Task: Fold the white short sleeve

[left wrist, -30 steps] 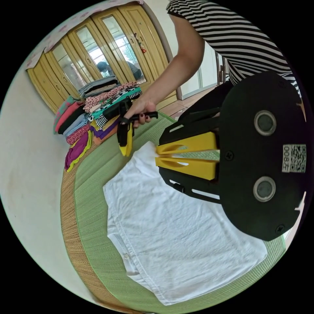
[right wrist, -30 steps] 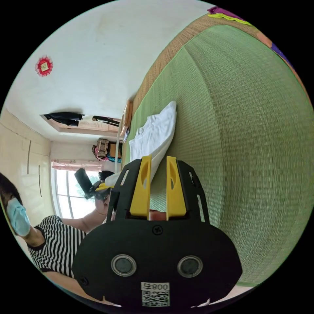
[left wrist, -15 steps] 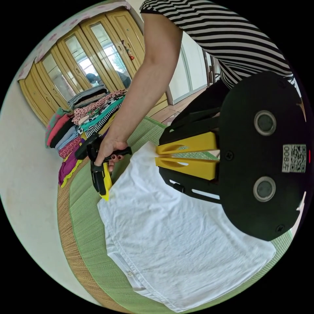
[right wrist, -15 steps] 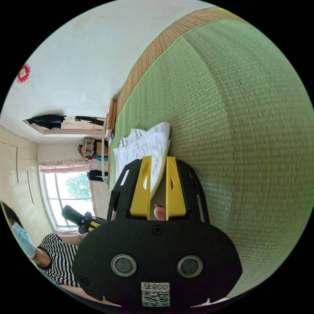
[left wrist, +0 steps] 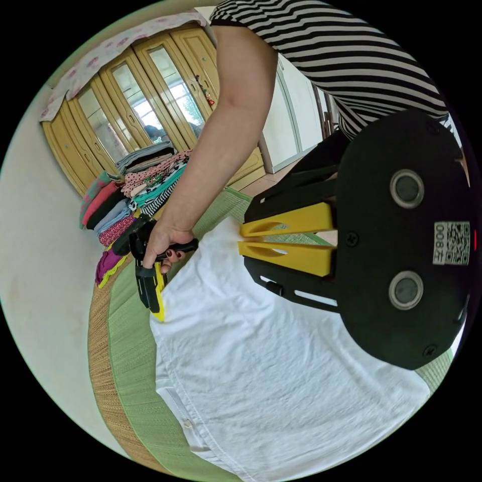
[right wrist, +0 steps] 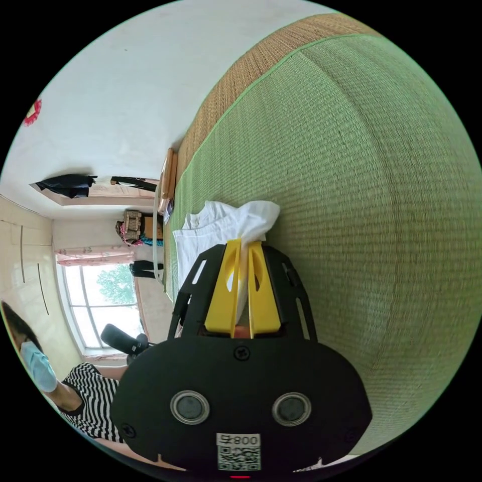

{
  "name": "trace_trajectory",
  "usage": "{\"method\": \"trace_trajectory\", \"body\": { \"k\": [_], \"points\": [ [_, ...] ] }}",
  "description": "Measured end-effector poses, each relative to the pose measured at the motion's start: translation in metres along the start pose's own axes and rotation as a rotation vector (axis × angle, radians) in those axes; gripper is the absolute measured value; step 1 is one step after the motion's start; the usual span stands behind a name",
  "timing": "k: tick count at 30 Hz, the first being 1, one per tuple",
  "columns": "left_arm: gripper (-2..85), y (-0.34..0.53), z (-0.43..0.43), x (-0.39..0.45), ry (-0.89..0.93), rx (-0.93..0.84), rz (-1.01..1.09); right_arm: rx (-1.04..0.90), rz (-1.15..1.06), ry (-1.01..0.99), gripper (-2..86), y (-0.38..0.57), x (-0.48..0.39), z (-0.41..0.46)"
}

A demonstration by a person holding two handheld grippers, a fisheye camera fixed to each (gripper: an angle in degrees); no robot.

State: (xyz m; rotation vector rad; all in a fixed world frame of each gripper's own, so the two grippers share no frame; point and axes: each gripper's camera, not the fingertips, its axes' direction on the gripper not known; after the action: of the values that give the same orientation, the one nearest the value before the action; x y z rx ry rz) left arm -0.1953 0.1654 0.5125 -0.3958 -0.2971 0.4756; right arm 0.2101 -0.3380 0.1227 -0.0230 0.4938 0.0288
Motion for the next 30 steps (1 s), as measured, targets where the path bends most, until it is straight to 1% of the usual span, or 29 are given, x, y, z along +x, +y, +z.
{"method": "trace_trajectory", "body": {
  "k": [8, 16, 21, 25, 30],
  "points": [
    [1.2, 0.023, -0.112, -0.018, 0.067, 0.128, -0.053, 0.025, -0.05, 0.013, 2.1, -0.014, -0.046, 0.038],
    [1.2, 0.082, -0.268, -0.052, 0.132, 0.323, -0.148, 0.056, -0.188, 0.04, 2.1, -0.022, -0.136, 0.093],
    [1.1, 0.14, -0.355, -0.087, 0.135, 0.453, -0.293, 0.014, -0.301, 0.111, 2.0, -0.028, -0.199, 0.169],
    [1.1, 0.193, -0.414, -0.121, 0.15, 0.547, -0.459, -0.039, -0.337, 0.144, 1.9, -0.032, -0.226, 0.233],
    [1.2, 0.24, -0.466, -0.148, 0.164, 0.617, -0.605, -0.153, -0.353, 0.217, 1.9, -0.041, -0.248, 0.333]
  ]
}}
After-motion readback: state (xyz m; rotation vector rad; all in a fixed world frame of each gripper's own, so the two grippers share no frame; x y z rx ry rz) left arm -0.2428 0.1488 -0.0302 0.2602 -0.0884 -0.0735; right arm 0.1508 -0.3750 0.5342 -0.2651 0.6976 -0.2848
